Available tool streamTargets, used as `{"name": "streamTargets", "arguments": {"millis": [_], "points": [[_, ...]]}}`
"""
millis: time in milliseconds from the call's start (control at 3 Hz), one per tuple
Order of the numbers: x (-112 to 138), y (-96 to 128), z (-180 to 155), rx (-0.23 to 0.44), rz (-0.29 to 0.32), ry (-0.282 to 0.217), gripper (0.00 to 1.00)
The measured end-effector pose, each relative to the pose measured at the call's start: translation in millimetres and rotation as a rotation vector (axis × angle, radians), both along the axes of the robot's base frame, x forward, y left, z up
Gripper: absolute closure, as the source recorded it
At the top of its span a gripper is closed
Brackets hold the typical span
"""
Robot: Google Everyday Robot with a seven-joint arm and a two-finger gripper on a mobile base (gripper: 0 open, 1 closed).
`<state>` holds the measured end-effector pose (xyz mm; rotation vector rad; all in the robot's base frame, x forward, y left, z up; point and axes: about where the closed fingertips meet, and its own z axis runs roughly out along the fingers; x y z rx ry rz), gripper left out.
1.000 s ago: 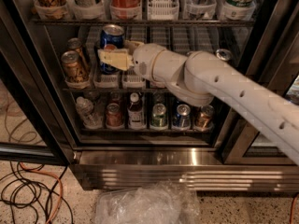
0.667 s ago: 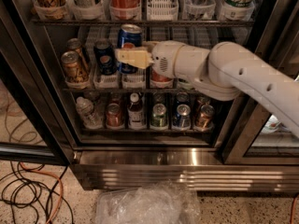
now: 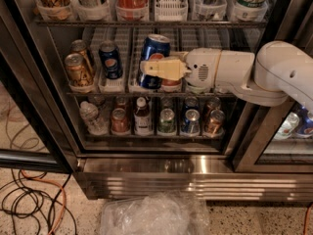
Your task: Pick pepsi can from middle shelf of fridge
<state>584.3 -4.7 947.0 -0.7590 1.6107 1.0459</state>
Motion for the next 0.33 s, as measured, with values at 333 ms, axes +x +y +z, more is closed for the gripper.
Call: {"name": "streamTargets", "arguments": {"millis": [333], "points": [[-9.6, 3.3, -0.8, -0.002, 0.037, 0.005, 1.00]]}}
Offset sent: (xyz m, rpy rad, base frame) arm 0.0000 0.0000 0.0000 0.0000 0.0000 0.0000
